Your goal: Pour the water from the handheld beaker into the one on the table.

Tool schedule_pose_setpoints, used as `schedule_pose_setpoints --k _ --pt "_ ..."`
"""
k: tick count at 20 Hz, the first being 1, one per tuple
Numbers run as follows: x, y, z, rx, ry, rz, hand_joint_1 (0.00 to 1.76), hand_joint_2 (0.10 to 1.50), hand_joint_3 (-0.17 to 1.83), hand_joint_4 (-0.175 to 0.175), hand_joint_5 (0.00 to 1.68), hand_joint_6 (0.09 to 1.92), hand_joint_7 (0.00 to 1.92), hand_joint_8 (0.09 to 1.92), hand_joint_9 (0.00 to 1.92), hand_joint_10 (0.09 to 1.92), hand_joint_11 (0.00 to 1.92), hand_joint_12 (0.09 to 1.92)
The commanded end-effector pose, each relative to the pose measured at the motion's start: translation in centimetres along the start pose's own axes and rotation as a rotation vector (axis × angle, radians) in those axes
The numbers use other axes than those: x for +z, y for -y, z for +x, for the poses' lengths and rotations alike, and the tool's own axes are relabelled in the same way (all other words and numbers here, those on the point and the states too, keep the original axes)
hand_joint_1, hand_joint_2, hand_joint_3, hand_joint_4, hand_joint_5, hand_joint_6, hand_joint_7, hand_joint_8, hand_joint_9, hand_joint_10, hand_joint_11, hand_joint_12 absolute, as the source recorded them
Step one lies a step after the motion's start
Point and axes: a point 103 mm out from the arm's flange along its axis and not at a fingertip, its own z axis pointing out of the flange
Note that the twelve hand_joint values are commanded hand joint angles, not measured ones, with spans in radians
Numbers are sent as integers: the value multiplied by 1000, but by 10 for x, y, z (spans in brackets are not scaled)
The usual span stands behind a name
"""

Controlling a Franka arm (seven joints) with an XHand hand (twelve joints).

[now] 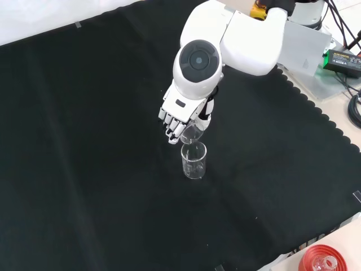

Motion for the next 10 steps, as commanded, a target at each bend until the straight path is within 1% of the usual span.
schedule_pose_setpoints --k 1,10 --pt "-1 2 0 0 9 3 1316 1023 -175 -175 1445 190 1555 87 1469 108 1218 815" --pt "-6 2 1 -1 22 12 1316 1023 -175 -175 1445 190 1555 87 1471 107 1221 811"
